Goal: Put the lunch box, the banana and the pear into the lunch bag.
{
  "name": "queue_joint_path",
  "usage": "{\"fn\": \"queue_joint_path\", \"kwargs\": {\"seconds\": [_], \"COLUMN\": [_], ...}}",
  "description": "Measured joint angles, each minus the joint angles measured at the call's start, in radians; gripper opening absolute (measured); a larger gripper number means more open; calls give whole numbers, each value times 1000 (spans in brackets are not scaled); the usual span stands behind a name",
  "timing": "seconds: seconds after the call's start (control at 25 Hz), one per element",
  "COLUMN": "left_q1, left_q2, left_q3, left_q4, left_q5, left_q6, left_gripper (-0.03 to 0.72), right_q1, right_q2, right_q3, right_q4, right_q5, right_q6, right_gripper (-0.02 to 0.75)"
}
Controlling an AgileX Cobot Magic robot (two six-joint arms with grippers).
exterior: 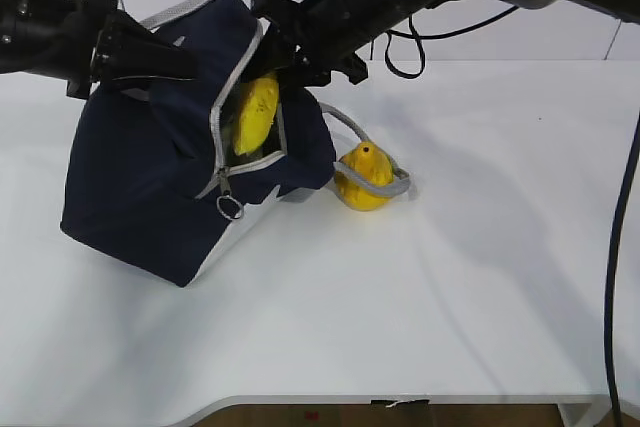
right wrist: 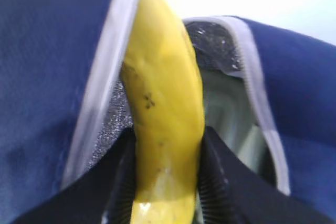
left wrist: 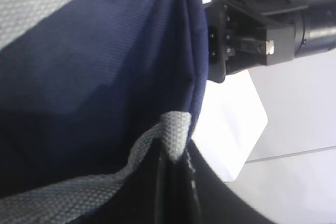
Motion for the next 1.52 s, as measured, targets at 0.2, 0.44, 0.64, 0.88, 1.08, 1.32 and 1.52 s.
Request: {"fn": "queue_joint_path", "kwargs": {"seconds": [0.2, 0.44, 0.64, 0.88, 1.08, 1.32, 1.52], "left_q1": [0, 0, 0, 0, 0, 0, 0], "left_q2": [0, 0, 0, 0, 0, 0, 0], "left_q3": [0, 0, 0, 0, 0, 0, 0], "left_q4": [-4, -7, -8, -8, -8, -7, -7], "left_q5": [0, 2, 2, 4, 5, 5, 5], "left_q6": [0, 0, 0, 0, 0, 0, 0], "left_gripper": [13, 13, 13, 13, 13, 13, 13], "right_q1": [22, 38, 38, 36, 21, -24, -50], "right_q2": [0, 0, 0, 0, 0, 0, 0], "right_q3": [0, 0, 0, -2, -45, -129, -151], "right_q4": [0, 2, 5, 5, -17, -51, -157], "right_q5": [-31, -44, -38, 20, 107, 244, 252], "right_q6": [-1, -1, -1, -11, -67, -93, -99], "right_gripper": [260, 365, 519, 540, 544, 545, 546]}}
